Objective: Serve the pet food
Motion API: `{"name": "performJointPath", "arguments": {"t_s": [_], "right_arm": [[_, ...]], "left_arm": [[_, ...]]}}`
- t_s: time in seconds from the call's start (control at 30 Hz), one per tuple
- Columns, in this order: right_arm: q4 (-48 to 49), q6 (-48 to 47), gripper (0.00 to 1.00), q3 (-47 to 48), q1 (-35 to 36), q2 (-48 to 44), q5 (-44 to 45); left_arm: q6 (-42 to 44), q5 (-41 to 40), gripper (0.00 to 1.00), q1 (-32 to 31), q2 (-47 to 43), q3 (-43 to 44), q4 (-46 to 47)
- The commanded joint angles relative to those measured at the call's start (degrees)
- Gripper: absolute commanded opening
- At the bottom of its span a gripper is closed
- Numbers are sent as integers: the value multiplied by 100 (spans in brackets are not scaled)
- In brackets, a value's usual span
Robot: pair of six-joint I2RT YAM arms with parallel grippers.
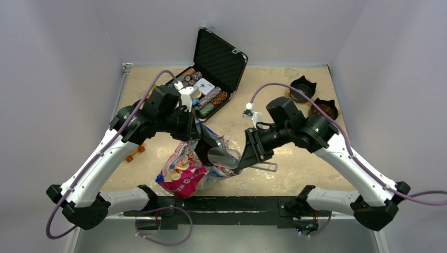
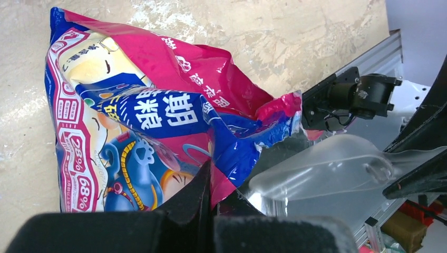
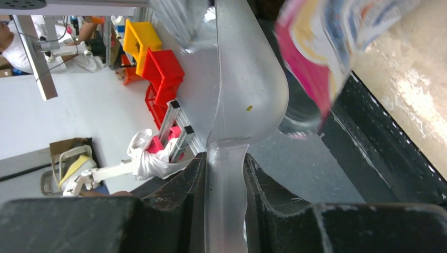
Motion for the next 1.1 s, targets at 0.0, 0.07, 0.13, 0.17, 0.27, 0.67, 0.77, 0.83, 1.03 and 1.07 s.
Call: {"name": "performJointPath", "arguments": {"t_s": [0.0, 0.07, 0.13, 0.17, 0.27, 0.67, 0.77, 0.83, 1.03, 1.07], "right_arm": [[-473, 122, 0, 1242, 465, 999, 715], [-847, 234, 0, 1935, 734, 1627, 1304], [-1336, 237, 0, 2646, 900, 2243, 1926], [-1755, 170, 0, 3066, 946, 2571, 2327], [-2673, -74, 0, 3784, 1014, 3095, 3480], [-2111, -350, 0, 2293, 1304, 3459, 4130], [-1498, -389, 0, 2522, 1569, 4470, 4130], [-968, -440, 0, 2779, 1719, 5110, 4131], [2468, -555, 0, 1663, 1652, 4455, 1118], [3216, -528, 0, 1255, 1604, 4195, 584]], "left_arm": [[153, 662, 0, -2, -322, -21, 602], [185, 1113, 0, -2, -469, -49, 866], [223, 1540, 0, -2, -681, -218, 1264], [205, 1653, 0, -2, -776, -256, 1387], [-4, 1689, 0, 2, -1021, -421, 1727], [-1641, 1691, 0, 5, -751, -1233, 2387], [-1700, 1699, 0, 5, -420, -1142, 2079], [-1803, 1597, 0, 7, -277, -1192, 1938], [-1827, 1528, 0, 7, -102, -1073, 1839], [-1805, 1516, 0, 7, -156, -1046, 1887]]}}
